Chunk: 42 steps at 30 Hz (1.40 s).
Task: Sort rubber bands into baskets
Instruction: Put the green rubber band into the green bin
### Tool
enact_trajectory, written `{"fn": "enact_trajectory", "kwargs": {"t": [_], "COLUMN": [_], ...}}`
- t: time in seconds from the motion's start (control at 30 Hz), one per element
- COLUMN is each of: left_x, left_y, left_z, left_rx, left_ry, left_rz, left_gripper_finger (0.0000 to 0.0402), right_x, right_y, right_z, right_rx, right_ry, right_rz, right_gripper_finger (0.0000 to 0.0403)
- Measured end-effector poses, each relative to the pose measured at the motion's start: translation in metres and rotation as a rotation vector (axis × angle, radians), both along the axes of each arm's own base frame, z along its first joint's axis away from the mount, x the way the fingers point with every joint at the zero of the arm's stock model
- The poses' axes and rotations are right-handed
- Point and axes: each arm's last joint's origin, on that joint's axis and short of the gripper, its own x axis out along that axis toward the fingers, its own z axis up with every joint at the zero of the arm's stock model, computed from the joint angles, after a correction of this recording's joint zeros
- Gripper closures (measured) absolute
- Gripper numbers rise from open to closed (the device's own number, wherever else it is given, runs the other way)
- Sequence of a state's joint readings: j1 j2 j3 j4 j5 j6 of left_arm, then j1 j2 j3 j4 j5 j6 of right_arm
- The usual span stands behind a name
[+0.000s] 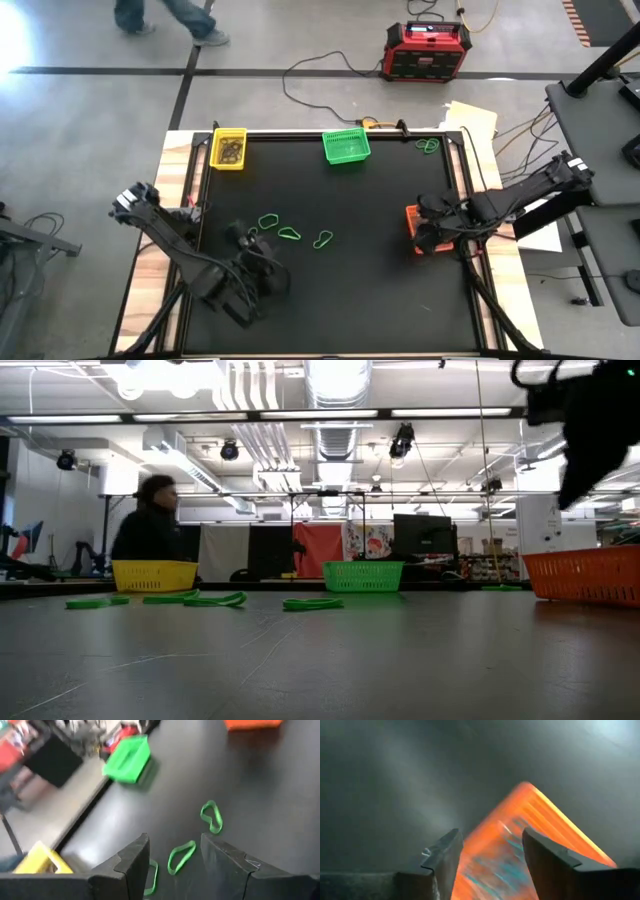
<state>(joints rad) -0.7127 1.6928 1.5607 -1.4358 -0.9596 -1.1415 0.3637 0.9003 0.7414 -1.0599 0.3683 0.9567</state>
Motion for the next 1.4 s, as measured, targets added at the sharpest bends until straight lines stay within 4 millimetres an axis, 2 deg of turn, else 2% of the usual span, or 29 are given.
{"fn": "enact_trajectory", "kwargs": {"t": [0.13, 0.23, 0.37, 0.53, 0.67, 0.8, 0.93, 1.1, 1.23, 1.4], "left_x": [-0.021, -0.032, -0.040, -0.045, -0.050, -0.053, -0.053, -0.048, -0.040, -0.028], "left_y": [0.016, 0.026, 0.032, 0.037, 0.042, 0.048, 0.059, 0.070, 0.075, 0.080], "left_z": [-0.023, -0.048, -0.083, -0.120, -0.141, -0.158, -0.173, -0.187, -0.199, -0.215], "left_rx": [-0.105, -0.187, -0.271, -0.290, -0.307, -0.225, -0.163, -0.162, -0.155, -0.111], "left_ry": [-0.011, -0.068, -0.169, -0.237, -0.286, -0.395, -0.414, -0.436, -0.433, -0.385], "left_rz": [0.007, -0.013, -0.076, -0.164, -0.193, -0.176, -0.167, -0.118, -0.065, -0.022], "left_gripper_finger": [0.0246, 0.0261, 0.0282, 0.0298, 0.0308, 0.0318, 0.0323, 0.0324, 0.0324, 0.0324], "right_x": [0.033, 0.064, 0.102, 0.140, 0.162, 0.186, 0.211, 0.235, 0.246, 0.249], "right_y": [0.013, 0.025, 0.035, 0.034, 0.019, -0.005, -0.027, -0.043, -0.046, -0.047], "right_z": [0.005, 0.003, -0.014, -0.045, -0.063, -0.089, -0.113, -0.136, -0.146, -0.154], "right_rx": [0.013, -0.039, -0.110, -0.203, -0.282, -0.203, -0.193, -0.117, -0.081, -0.070], "right_ry": [-0.284, -0.512, -0.624, -0.651, -0.602, -0.540, -0.507, -0.492, -0.446, -0.379], "right_rz": [0.187, 0.349, 0.503, 0.592, 0.627, 0.673, 0.746, 0.803, 0.801, 0.817], "right_gripper_finger": [0.0191, 0.0190, 0.0189, 0.0182, 0.0171, 0.0156, 0.0141, 0.0134, 0.0152, 0.0208]}}
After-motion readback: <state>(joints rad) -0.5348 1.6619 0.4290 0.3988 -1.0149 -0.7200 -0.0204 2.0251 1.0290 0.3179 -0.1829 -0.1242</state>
